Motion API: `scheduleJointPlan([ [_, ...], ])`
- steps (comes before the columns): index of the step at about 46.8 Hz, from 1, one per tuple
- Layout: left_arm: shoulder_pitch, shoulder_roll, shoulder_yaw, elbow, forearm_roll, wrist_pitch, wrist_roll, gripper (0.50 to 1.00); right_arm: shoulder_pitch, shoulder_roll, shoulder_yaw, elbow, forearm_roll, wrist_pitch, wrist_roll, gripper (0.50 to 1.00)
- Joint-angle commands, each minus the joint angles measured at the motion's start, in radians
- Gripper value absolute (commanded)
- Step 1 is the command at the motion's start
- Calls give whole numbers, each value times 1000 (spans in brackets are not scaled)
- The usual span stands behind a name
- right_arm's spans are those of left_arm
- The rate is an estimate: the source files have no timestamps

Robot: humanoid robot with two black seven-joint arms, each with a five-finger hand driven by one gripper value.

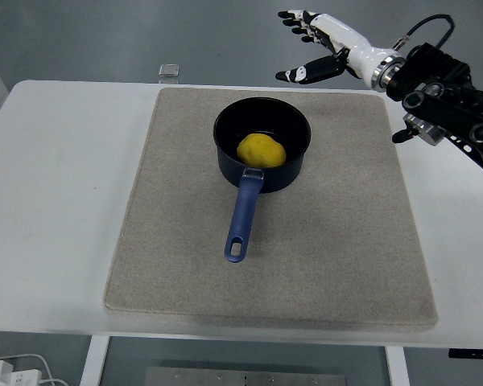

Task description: Put the potato in the blue pot

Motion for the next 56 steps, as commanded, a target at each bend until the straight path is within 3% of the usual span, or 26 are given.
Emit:
scheduleJointPlan([
  [1, 0, 0, 0, 0, 0, 0, -1, 1000, -6, -25, 10, -31, 134, -6, -3, 940],
  [11, 0, 0, 0, 0, 0, 0, 0, 1000, -60, -49, 13, -127, 400, -1, -84, 940],
  [22, 0, 0, 0, 0, 0, 0, 0, 1000, -131, -46, 44, -249, 689, 3, -106, 942],
  [26, 0, 0, 0, 0, 0, 0, 0, 1000, -157, -46, 56, -267, 768, 12, -136, 944],
  [42, 0, 0, 0, 0, 0, 0, 0, 1000, -241, -17, 338, -282, 806, 32, -148, 944],
  [56, 0, 0, 0, 0, 0, 0, 0, 1000, -261, 26, 348, -304, 786, 83, -141, 944],
])
